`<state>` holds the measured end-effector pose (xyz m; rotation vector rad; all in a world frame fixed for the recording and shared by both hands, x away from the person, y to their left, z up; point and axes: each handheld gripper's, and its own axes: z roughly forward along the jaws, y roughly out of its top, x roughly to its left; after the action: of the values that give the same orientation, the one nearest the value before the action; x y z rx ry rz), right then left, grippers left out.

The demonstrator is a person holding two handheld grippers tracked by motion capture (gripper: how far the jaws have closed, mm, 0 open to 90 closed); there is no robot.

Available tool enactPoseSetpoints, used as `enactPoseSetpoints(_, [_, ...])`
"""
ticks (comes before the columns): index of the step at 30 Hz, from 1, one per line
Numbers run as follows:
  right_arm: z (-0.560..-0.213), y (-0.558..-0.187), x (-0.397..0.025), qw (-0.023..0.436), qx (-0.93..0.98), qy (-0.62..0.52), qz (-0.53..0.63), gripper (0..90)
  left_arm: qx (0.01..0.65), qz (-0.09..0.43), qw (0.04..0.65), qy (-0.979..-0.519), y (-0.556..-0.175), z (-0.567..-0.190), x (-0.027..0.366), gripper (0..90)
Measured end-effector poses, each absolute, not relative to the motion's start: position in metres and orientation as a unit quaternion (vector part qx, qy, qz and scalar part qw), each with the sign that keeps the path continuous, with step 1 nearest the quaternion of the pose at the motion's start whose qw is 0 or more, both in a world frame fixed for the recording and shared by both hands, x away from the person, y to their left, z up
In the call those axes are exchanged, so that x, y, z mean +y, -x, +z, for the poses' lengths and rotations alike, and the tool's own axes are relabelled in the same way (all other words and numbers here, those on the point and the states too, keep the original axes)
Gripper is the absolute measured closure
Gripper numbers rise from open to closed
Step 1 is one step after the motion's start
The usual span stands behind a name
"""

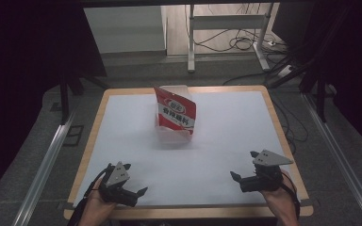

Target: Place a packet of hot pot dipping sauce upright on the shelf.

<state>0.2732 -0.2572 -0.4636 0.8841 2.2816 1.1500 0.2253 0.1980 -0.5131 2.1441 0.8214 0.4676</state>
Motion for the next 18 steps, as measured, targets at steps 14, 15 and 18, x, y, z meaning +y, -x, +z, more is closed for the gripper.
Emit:
enactPoseSetpoints(14, [-0.478,-0.266,-0.279,0.226,0.82,-0.343,0.399,0.0,0.32,0.189,0.387,-0.844,-0.225,-0.513,0.198,1.1])
enactPoseSetpoints(15, [-0.479,-0.266,-0.281,0.228,0.82,-0.347,0.395,0.0,0.32,0.188,0.387,-0.844,-0.225,-0.513,0.198,1.1])
enactPoseSetpoints(18, [-0.486,-0.268,-0.287,0.221,0.817,-0.367,0.385,0.0,0.32,0.187,0.386,-0.845,-0.225,-0.514,0.197,1.1])
